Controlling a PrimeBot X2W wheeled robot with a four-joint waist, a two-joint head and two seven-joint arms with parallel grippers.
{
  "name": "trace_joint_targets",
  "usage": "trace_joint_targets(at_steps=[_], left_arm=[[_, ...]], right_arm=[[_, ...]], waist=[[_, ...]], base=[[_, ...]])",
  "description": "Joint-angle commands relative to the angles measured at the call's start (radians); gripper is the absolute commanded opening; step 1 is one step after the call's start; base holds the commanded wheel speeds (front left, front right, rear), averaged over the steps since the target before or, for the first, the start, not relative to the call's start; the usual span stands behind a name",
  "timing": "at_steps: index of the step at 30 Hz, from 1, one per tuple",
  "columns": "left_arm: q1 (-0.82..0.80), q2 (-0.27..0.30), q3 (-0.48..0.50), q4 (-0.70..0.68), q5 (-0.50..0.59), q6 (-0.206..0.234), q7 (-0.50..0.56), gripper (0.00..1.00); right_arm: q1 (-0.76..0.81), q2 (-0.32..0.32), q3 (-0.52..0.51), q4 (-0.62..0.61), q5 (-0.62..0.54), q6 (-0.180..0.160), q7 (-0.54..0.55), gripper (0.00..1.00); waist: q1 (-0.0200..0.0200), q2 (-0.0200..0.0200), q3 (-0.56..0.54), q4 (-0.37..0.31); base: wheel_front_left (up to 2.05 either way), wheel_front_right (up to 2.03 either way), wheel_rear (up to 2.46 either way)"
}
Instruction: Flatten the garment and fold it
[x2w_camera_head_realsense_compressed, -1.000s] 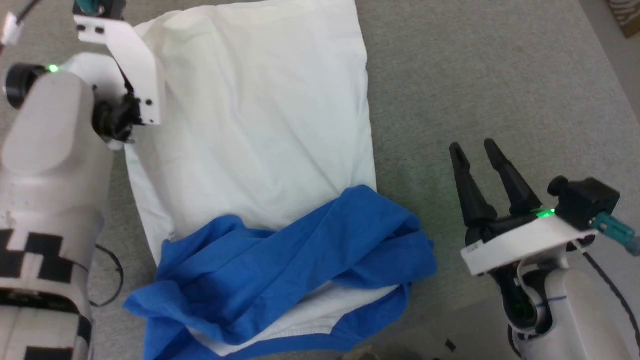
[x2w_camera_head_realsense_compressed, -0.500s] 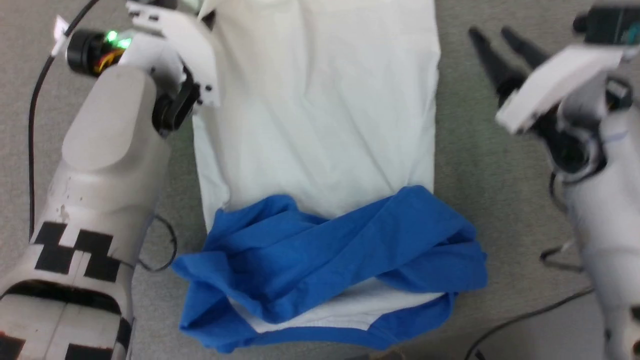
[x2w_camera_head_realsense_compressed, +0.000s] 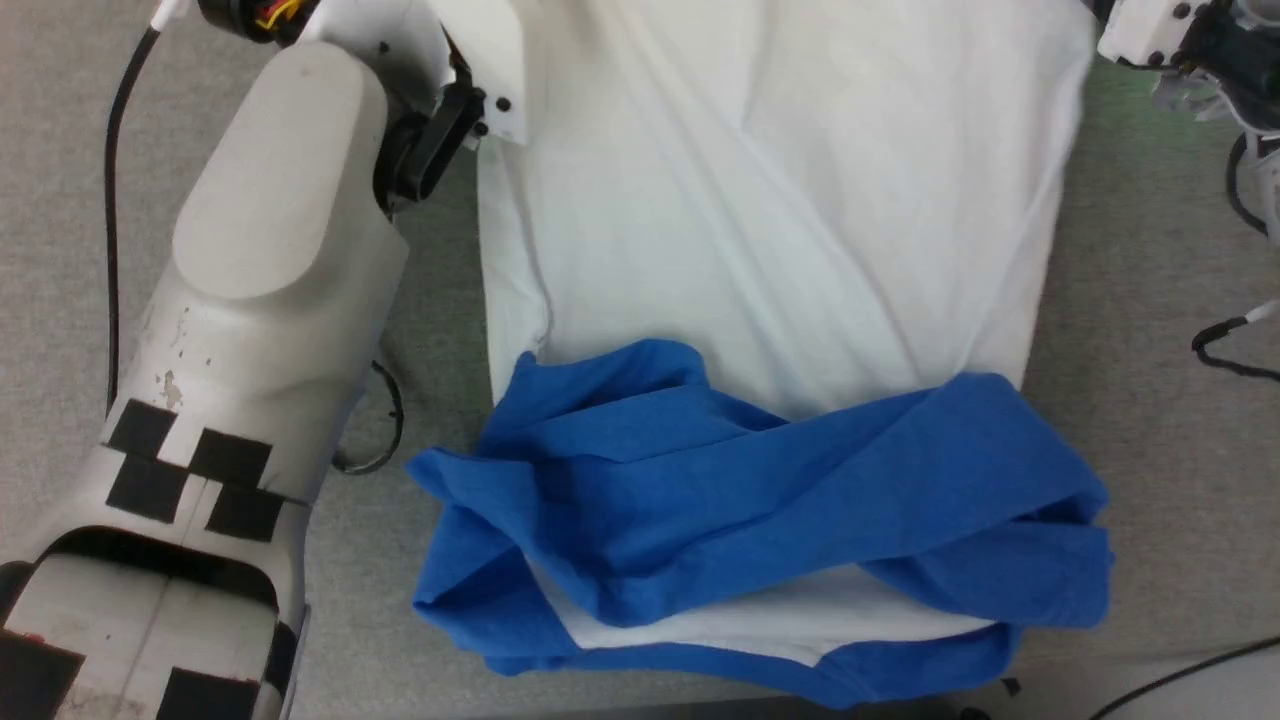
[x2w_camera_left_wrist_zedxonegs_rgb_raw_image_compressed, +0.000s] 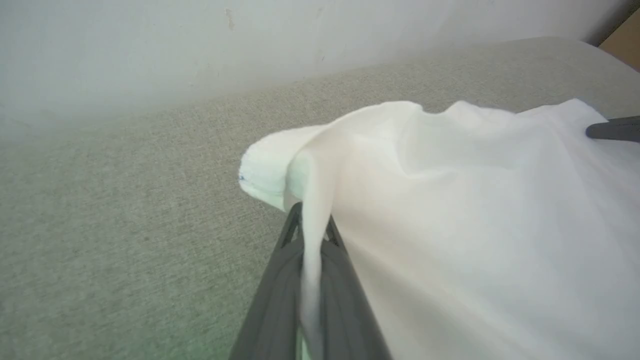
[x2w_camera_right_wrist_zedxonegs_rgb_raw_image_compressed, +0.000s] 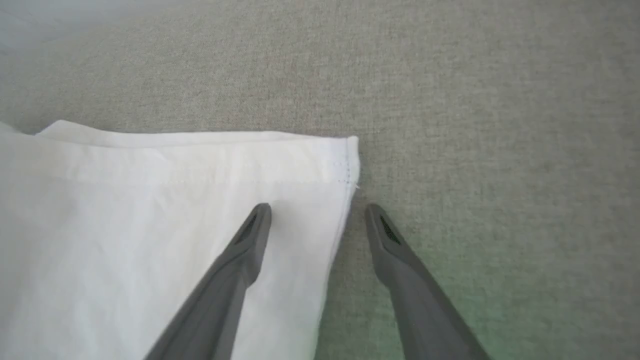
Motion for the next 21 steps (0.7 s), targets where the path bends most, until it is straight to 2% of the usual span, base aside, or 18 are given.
trace_joint_targets(at_steps=[1,7,8,9,12,15,21], left_arm=[[-0.014,0.002,0.0,-0.007,0.008,0.003,-0.009,0.0],[-0.005,0.003,-0.007,-0.036,0.002,0.008,-0.006,0.0],[-0.002,0.003,-0.007,-0.039,0.001,0.008,-0.006,0.0],[0.001,0.005,-0.008,-0.041,-0.001,0.009,-0.006,0.0],[0.009,0.008,-0.008,-0.044,-0.007,0.009,-0.001,0.0],[0.016,0.009,-0.008,-0.041,-0.015,0.008,-0.001,0.0],[0.015,0.019,0.009,-0.023,-0.019,0.021,-0.073,0.0]], right_arm=[[-0.009,-0.003,0.005,0.008,0.003,-0.001,0.002,1.0],[-0.028,-0.014,0.078,0.097,0.028,-0.001,0.096,1.0],[-0.024,-0.011,0.083,0.114,0.04,-0.001,0.119,0.35],[-0.02,-0.009,0.093,0.131,0.045,-0.001,0.147,0.0],[-0.014,-0.004,0.112,0.168,0.062,-0.001,0.211,0.0],[-0.018,-0.018,0.134,0.158,0.062,-0.001,0.203,0.0],[-0.055,-0.092,0.159,0.066,0.023,-0.001,-0.044,0.0]], waist=[[-0.0002,0.0,0.044,0.044],[-0.0002,0.0,0.053,0.057],[-0.0002,0.0,0.051,0.057],[-0.0002,0.0,0.049,0.056],[-0.0002,0.0,0.042,0.055],[-0.0002,0.0,0.025,0.055],[-0.0002,0.0,-0.044,0.058]], base=[[0.0,0.0,0.0],[0.0,0.0,0.0],[0.0,0.0,0.0],[0.0,0.0,0.0],[0.0,0.0,0.0],[0.0,0.0,0.0],[0.0,0.0,0.0]])
